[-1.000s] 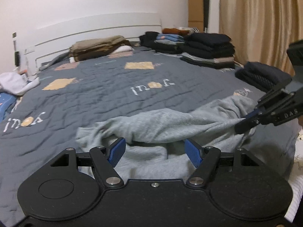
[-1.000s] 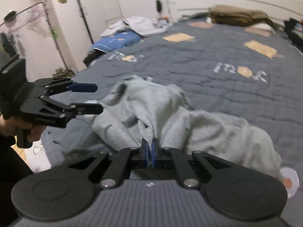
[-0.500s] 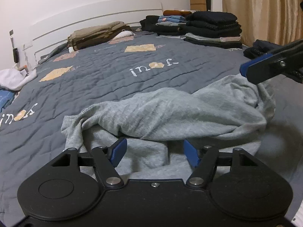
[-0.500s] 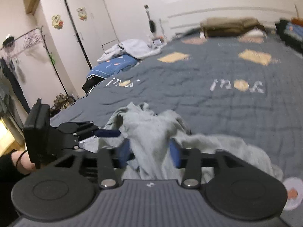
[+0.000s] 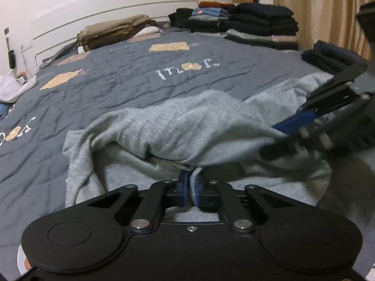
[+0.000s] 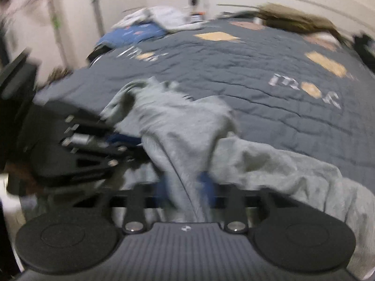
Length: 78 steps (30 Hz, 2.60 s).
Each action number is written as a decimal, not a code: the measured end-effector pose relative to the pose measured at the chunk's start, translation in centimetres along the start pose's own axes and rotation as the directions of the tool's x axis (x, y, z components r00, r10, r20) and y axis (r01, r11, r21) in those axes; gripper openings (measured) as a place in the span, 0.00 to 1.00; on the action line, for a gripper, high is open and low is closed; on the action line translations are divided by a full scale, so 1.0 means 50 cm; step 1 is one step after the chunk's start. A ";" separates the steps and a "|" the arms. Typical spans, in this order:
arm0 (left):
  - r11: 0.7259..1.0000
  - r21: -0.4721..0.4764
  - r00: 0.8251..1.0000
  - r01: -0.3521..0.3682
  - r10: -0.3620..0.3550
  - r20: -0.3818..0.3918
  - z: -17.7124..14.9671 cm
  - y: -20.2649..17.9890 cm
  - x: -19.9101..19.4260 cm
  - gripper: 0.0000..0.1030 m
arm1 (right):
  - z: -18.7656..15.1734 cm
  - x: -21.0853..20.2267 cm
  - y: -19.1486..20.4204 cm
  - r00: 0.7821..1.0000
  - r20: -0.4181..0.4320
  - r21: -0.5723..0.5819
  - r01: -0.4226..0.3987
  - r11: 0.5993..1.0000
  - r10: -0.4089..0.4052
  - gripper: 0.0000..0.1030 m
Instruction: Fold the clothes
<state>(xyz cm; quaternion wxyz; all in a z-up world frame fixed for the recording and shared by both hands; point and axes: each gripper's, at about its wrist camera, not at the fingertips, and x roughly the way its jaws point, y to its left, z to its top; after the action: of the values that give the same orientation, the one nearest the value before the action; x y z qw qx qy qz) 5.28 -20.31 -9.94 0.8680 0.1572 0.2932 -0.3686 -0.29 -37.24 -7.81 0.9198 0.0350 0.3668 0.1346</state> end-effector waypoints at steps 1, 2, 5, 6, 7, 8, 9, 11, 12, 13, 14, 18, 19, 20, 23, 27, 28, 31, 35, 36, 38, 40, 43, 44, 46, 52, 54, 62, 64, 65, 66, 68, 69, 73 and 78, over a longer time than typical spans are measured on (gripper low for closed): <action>1.000 -0.004 1.000 0.003 -0.003 0.018 0.004 0.002 -0.011 0.03 | 0.005 -0.006 -0.011 1.000 0.019 0.044 -0.001 0.999 0.000 0.07; 1.000 -0.007 0.999 0.005 -0.004 0.038 0.009 0.005 -0.022 0.03 | 0.010 -0.018 -0.021 0.999 0.048 0.080 0.002 0.997 -0.006 0.07; 0.998 -0.051 0.995 0.021 -0.016 0.098 0.023 0.026 -0.064 0.02 | 0.023 -0.060 -0.052 0.989 0.148 0.184 0.000 0.983 -0.028 0.06; 0.997 -0.071 0.993 0.032 -0.024 0.117 0.028 0.035 -0.078 0.02 | 0.026 -0.079 -0.064 0.982 0.184 0.225 -0.012 0.974 -0.030 0.05; 0.996 -0.082 0.991 0.042 -0.031 0.131 0.032 0.041 -0.092 0.02 | 0.027 -0.097 -0.075 0.975 0.218 0.264 -0.024 0.964 -0.035 0.04; 0.995 -0.090 0.989 0.052 -0.039 0.144 0.035 0.047 -0.106 0.02 | 0.028 -0.115 -0.086 0.970 0.242 0.292 -0.041 0.955 -0.032 0.04; 0.993 -0.096 0.986 0.075 -0.060 0.154 0.037 0.051 -0.119 0.02 | 0.030 -0.134 -0.098 0.964 0.264 0.318 -0.059 0.946 -0.028 0.04; 0.983 -0.090 0.976 0.158 -0.142 0.162 0.036 0.055 -0.143 0.02 | 0.035 -0.157 -0.119 0.960 0.277 0.330 -0.067 0.941 -0.029 0.04; 0.977 -0.073 0.969 0.198 -0.185 0.162 0.035 0.050 -0.153 0.02 | 0.038 -0.169 -0.130 0.959 0.282 0.335 -0.070 0.940 -0.029 0.04; 0.970 -0.049 0.962 0.237 -0.228 0.154 0.033 0.044 -0.162 0.02 | 0.039 -0.178 -0.137 0.959 0.280 0.335 -0.055 0.941 -0.043 0.04; 0.962 -0.019 0.954 0.271 -0.266 0.141 0.030 0.032 -0.169 0.02 | 0.035 -0.184 -0.147 0.961 0.269 0.343 -0.043 0.938 -0.054 0.04; 0.919 0.090 0.921 0.385 -0.389 0.034 0.014 -0.015 -0.167 0.02 | 0.019 -0.192 -0.175 0.978 0.193 0.353 0.002 0.935 -0.075 0.04; 0.907 0.109 0.913 0.407 -0.408 -0.010 0.010 -0.026 -0.159 0.03 | 0.019 -0.184 -0.173 0.986 0.152 0.327 0.009 0.945 -0.061 0.04; 0.909 0.123 0.917 0.399 -0.398 -0.030 0.007 -0.034 -0.151 0.03 | 0.017 -0.174 -0.166 0.994 0.098 0.281 0.019 0.959 -0.049 0.05; 0.927 0.128 0.936 0.353 -0.350 -0.045 0.006 -0.039 -0.132 0.08 | 0.011 -0.161 -0.152 0.998 0.025 0.197 0.048 0.979 -0.054 0.08; 0.942 0.051 0.939 0.332 -0.335 0.076 0.026 -0.001 -0.148 0.59 | 0.018 -0.178 -0.153 0.997 0.081 0.207 -0.017 0.978 0.000 0.12; 0.948 0.041 0.942 0.316 -0.318 0.107 0.030 0.003 -0.153 0.61 | 0.022 -0.185 -0.149 0.995 0.103 0.201 -0.033 0.979 0.013 0.19; 0.965 0.010 0.954 0.262 -0.261 0.150 0.040 0.005 -0.149 0.61 | 0.027 -0.206 -0.140 0.983 0.177 0.185 -0.076 0.980 0.043 0.43; 0.985 0.010 0.976 0.172 -0.172 0.135 0.039 -0.001 -0.114 0.61 | 0.033 -0.215 -0.141 0.973 0.222 0.190 -0.108 0.976 0.064 0.56; 0.986 0.014 0.978 0.168 -0.169 0.121 0.039 -0.006 -0.103 0.61 | 0.035 -0.214 -0.139 0.973 0.225 0.188 -0.100 0.977 0.056 0.58; 0.986 0.037 0.981 0.164 -0.167 0.100 0.038 -0.020 -0.085 0.61 | 0.033 -0.198 -0.131 0.979 0.200 0.163 -0.057 0.985 0.024 0.60; 0.985 0.075 0.983 0.158 -0.164 0.084 0.033 -0.040 -0.074 0.61 | 0.028 -0.172 -0.126 0.986 0.164 0.150 -0.027 0.988 0.002 0.61; 0.981 0.115 0.986 0.154 -0.159 0.041 0.016 -0.056 -0.061 0.59 | 0.019 -0.131 -0.125 0.993 0.114 0.157 -0.001 0.988 -0.017 0.61; 0.981 0.126 0.988 0.151 -0.155 0.023 0.012 -0.060 -0.052 0.55 | 0.015 -0.119 -0.123 0.995 0.096 0.155 0.010 0.988 -0.025 0.61; 0.982 0.123 0.990 0.143 -0.144 0.000 0.006 -0.057 -0.042 0.14 | 0.006 -0.102 -0.121 0.997 0.076 0.162 0.022 0.987 -0.035 0.55; 0.995 0.030 0.994 0.092 -0.094 0.058 0.019 0.004 -0.072 0.09 | 0.001 -0.104 -0.146 0.993 0.104 0.260 0.028 0.965 -0.056 0.10; 0.999 -0.031 0.994 0.039 -0.035 0.106 0.027 0.038 -0.094 0.08 | 0.003 -0.127 -0.164 0.984 0.150 0.304 0.043 0.952 -0.093 0.09; 0.802 -0.481 0.854 -0.355 0.487 0.182 0.028 0.239 -0.229 0.08 | -0.004 -0.208 -0.222 0.920 0.323 0.465 0.050 0.884 -0.222 0.08; 0.741 -0.529 0.822 -0.414 0.554 0.133 0.019 0.269 -0.243 0.08 | -0.008 -0.220 -0.236 0.904 0.344 0.499 0.054 0.865 -0.255 0.05; 0.726 -0.535 0.820 -0.431 0.563 0.103 0.015 0.279 -0.243 0.08 | -0.008 -0.223 -0.244 0.900 0.349 0.507 0.055 0.860 -0.263 0.05; 0.711 -0.541 0.817 -0.449 0.572 0.073 0.011 0.288 -0.243 0.08 | -0.008 -0.225 -0.248 0.899 0.350 0.510 0.052 0.858 -0.262 0.05; 0.692 -0.547 0.817 -0.472 0.577 0.025 0.006 0.300 -0.239 0.08 | -0.006 -0.223 -0.254 0.904 0.343 0.507 0.050 0.860 -0.255 0.05; 0.702 -0.542 0.829 -0.462 0.559 0.019 0.010 0.297 -0.233 0.09 | -0.005 -0.220 -0.255 0.909 0.336 0.500 0.050 0.864 -0.248 0.05; 0.800 -0.458 0.884 -0.387 0.463 0.061 0.026 0.252 -0.223 0.26 | 0.000 -0.206 -0.245 0.928 0.306 0.463 0.052 0.885 -0.214 0.08; 0.890 -0.349 0.928 -0.292 0.352 0.121 0.044 0.182 -0.202 0.53 | 0.009 -0.181 -0.213 0.950 0.257 0.390 0.064 0.918 -0.176 0.20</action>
<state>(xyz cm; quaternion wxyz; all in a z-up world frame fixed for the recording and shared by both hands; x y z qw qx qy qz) 7.19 -9.68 -1.41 0.9540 0.0245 0.2397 -0.1785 -3.90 -49.92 -3.22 0.9458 0.2075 0.2499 -0.0021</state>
